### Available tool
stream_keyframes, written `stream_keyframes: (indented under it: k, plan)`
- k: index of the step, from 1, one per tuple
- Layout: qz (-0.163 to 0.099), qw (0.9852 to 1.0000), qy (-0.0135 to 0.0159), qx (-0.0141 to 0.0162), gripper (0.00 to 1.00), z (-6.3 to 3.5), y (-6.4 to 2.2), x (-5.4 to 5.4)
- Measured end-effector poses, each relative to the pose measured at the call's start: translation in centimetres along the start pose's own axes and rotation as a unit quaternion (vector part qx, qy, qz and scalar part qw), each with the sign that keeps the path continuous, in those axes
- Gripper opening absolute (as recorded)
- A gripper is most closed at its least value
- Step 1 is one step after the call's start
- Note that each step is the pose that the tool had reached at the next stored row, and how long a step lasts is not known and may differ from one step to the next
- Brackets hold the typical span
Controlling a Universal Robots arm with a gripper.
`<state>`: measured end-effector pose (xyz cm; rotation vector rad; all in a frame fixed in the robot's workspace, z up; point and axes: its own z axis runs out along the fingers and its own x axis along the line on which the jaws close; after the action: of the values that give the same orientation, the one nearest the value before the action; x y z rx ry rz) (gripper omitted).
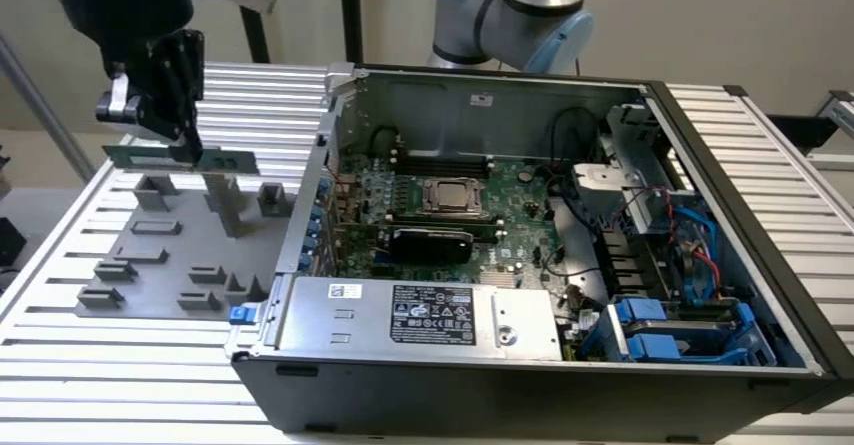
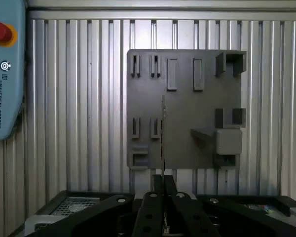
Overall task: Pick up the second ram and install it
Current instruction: 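Pick up the second ram and move it above second insertion slot, then insert the second ram into the second slot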
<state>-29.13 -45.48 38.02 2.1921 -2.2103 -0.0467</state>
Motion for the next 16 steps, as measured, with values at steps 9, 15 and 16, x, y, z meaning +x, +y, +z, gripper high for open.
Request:
stream_keyframes:
  k: [9,15,16]
  plan:
    - [0.000,1.0000,-0.0003,-0.0018,0.00,-3.21,-3.99,0.0]
    - [0.000,1.0000,-0.0023,-0.0019,0.00,-3.46,-6.69,-0.1]
    - [0.000,1.0000,-0.0026,-0.0019,0.00,-3.48,-7.16,-0.1]
